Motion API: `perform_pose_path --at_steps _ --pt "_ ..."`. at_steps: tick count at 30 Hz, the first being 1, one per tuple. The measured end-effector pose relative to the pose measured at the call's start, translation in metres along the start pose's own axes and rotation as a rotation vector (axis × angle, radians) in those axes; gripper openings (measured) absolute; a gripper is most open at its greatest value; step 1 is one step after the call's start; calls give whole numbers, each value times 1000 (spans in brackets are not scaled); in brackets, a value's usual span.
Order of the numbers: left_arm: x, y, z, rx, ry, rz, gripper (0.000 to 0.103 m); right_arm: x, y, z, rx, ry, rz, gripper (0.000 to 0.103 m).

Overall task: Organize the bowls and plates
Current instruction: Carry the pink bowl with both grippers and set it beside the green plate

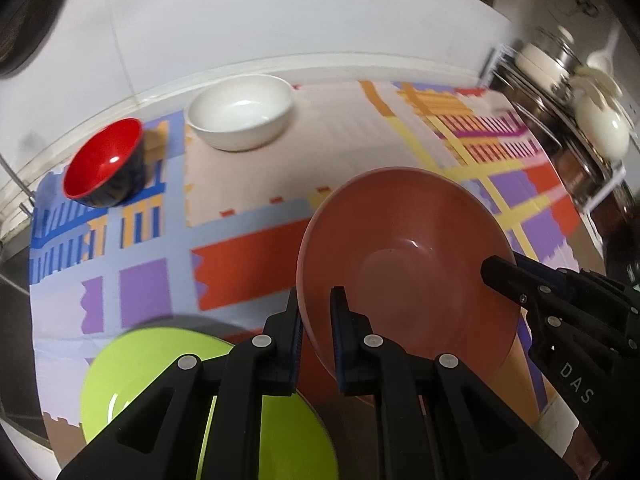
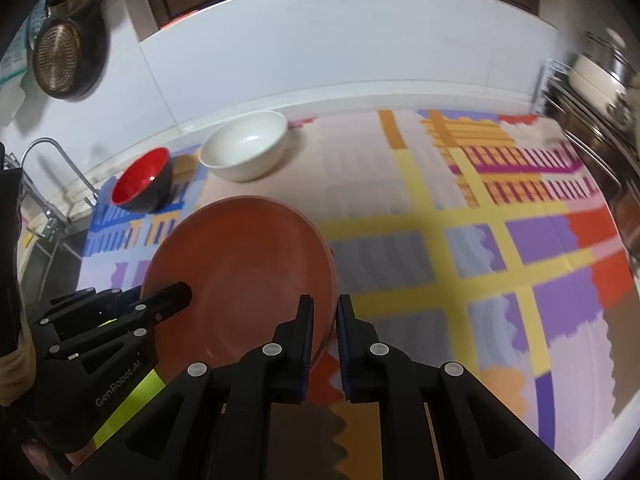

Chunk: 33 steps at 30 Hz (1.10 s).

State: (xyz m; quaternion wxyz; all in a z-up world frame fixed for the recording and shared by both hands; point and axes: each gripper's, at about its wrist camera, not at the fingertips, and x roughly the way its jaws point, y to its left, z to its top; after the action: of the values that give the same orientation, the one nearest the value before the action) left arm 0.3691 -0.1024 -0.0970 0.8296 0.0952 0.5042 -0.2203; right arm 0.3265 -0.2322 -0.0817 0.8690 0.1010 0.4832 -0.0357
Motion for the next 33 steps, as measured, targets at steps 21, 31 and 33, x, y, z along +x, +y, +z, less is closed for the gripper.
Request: perform_pose_path --at_steps 21,31,33 --pt "19 -63 -31 119 92 -42 16 -10 -55 -46 107 50 -94 13" --pt "23 -70 -33 121 105 -37 16 -3 -66 -54 129 73 -95 13" --pt "23 -71 -33 119 108 -38 16 -2 -67 -55 134 80 -91 13"
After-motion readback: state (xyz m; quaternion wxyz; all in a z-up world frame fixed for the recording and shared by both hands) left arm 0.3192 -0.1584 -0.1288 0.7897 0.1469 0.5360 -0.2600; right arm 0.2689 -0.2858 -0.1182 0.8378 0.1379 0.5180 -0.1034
